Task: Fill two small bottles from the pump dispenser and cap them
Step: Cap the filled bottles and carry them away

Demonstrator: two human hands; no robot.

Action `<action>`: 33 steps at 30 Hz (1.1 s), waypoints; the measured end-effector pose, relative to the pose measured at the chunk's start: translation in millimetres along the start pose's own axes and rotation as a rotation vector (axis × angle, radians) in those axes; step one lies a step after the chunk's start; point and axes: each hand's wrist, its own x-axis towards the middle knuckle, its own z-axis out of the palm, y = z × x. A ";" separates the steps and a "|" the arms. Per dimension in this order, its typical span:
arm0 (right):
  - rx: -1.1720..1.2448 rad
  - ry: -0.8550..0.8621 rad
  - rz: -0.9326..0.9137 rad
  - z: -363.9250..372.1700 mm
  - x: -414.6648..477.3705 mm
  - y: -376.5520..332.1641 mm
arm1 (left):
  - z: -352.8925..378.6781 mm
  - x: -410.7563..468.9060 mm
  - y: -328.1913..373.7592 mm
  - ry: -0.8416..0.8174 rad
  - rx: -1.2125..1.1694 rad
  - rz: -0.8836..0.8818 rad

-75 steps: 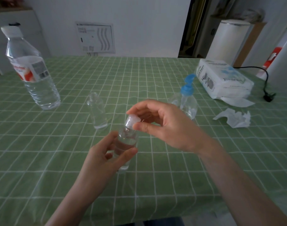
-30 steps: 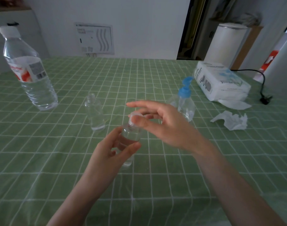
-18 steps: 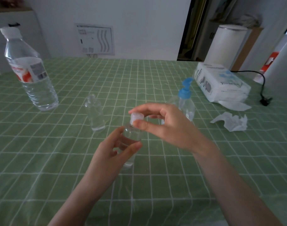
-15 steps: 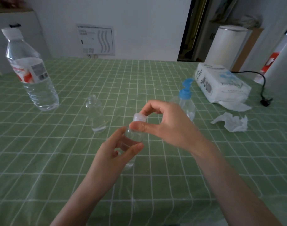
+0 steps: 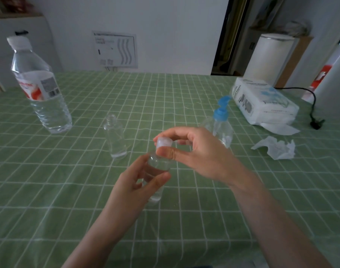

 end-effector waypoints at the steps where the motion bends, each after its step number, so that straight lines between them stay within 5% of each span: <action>1: 0.005 0.002 0.001 -0.1 -0.2 -0.4 | 0.1 0.3 0.2 0.004 0.000 0.003; 9: -0.121 0.182 -0.081 9.8 8.0 -8.8 | 4.8 7.3 3.4 0.184 0.072 0.078; 13: -0.049 0.081 -0.085 5.8 13.3 -3.3 | -1.5 15.0 3.2 0.116 0.013 0.089; 25: -0.248 0.154 0.297 22.0 27.3 61.9 | -12.5 45.1 -19.3 0.078 -0.089 -0.007; 33: -0.390 0.137 0.378 36.1 45.9 76.9 | -12.7 45.8 -20.2 0.086 -0.014 -0.044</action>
